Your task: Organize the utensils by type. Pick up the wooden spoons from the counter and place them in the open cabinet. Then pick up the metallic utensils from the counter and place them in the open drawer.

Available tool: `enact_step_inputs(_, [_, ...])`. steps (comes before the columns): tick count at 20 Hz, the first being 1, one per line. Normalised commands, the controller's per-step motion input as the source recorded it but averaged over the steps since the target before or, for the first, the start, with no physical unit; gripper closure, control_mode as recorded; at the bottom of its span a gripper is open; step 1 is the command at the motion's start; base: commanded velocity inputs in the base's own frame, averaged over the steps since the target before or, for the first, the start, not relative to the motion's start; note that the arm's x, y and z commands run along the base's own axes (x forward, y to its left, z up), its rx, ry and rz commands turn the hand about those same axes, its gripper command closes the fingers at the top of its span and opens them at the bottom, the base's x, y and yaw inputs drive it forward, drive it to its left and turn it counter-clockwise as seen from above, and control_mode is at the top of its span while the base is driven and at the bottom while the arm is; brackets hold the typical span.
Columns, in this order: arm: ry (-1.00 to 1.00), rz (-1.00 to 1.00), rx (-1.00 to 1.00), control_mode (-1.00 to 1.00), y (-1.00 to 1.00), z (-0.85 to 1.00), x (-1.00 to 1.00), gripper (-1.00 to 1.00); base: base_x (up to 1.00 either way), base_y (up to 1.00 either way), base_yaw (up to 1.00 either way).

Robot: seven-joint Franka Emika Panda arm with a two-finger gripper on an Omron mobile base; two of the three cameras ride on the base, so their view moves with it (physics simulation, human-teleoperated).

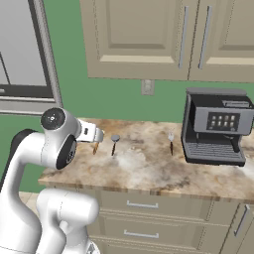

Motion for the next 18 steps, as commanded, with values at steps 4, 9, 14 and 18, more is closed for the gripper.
enact_step_inputs(4, [0.00,0.00,0.00,1.00,0.00,0.00,0.00,-1.00,0.41,0.14,0.00])
enact_step_inputs(9, [0.00,0.00,0.00,1.00,0.00,0.00,0.00,-1.00,0.27,0.09,0.00])
enact_step_inputs(14, [0.00,0.00,0.00,1.00,0.00,0.00,0.00,-1.00,0.00,0.00,0.00])
enact_step_inputs(18, [0.00,0.00,0.00,1.00,0.00,0.00,0.00,-1.00,0.00,0.00,0.00])
